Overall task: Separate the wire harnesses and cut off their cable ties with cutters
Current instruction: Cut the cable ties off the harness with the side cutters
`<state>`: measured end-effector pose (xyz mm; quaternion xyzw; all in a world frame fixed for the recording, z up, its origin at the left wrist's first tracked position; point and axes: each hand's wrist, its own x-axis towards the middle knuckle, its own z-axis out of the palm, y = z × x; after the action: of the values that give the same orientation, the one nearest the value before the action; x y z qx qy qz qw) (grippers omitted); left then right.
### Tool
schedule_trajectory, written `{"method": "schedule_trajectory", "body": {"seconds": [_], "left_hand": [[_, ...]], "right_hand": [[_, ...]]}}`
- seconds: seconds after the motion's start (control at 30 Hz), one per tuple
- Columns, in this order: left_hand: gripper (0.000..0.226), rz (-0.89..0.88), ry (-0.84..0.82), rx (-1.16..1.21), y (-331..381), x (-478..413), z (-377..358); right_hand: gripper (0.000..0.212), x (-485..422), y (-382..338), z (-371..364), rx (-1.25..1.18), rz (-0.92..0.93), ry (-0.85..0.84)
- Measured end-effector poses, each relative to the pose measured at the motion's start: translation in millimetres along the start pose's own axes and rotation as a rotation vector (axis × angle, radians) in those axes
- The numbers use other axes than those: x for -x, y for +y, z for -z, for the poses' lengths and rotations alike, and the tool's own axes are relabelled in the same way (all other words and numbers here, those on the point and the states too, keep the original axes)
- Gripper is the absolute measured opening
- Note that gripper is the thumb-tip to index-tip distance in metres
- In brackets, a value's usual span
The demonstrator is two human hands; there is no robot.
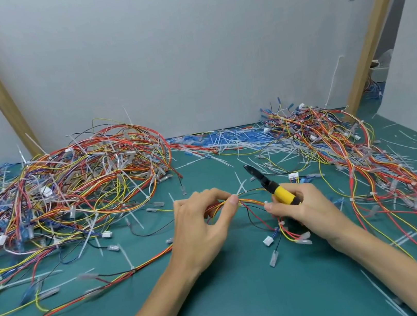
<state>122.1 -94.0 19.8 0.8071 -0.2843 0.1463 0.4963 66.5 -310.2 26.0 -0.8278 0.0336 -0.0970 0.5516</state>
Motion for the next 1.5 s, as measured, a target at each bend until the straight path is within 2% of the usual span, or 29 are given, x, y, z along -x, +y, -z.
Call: {"method": "schedule_trajectory", "body": {"seconds": [0.13,0.33,0.47,0.57,0.63,0.73,0.8,0.93,1.07,1.37,1.5], "left_hand": [[0.028,0.045,0.021,0.052,-0.4,-1.3,0.9],[0.031,0.126,-0.017,0.168,-0.3,-2.8,3.0],[0.036,0.154,-0.040,0.141,-3.6,-3.4,2.0],[0.039,0.111,-0.084,0.082,-6.6,-2.3,2.4],[0.034,0.079,-0.121,0.063,-8.8,-1.7,4.3],[0.014,0.060,-0.174,0.064,-12.5,-2.4,7.8],[0.013,0.054,-0.176,0.038,-13.9,-3.0,8.4],[0.019,0.009,-0.155,-0.051,-16.1,-3.3,6.3],[0.024,-0.013,-0.138,-0.159,-20.3,-2.7,5.8],[0.019,-0.085,-0.140,-0.264,-22.7,-2.8,6.0],[0.015,-0.114,-0.133,-0.277,-21.1,-3.1,6.2]], "right_hand": [[0.043,2.3,0.1,-2.4,0.138,0.021,0.011],[0.044,4.6,-4.7,-1.6,0.139,0.055,-0.067],[0.037,6.5,-6.5,-3.9,0.175,0.052,-0.048],[0.038,5.6,-6.1,-6.1,0.197,0.041,0.000],[0.036,4.5,-5.4,-7.3,0.158,0.017,0.049],[0.027,3.8,-5.8,-6.7,0.090,-0.021,0.111],[0.023,3.4,-5.8,-5.5,0.099,-0.030,0.155],[0.019,3.8,-4.2,-4.4,0.329,-0.037,0.246],[0.019,6.0,-8.9,-0.3,0.604,0.114,0.360],[0.032,8.5,-11.7,12.0,0.950,0.210,0.344],[0.036,10.1,-13.8,5.8,0.993,0.201,0.332]]}}
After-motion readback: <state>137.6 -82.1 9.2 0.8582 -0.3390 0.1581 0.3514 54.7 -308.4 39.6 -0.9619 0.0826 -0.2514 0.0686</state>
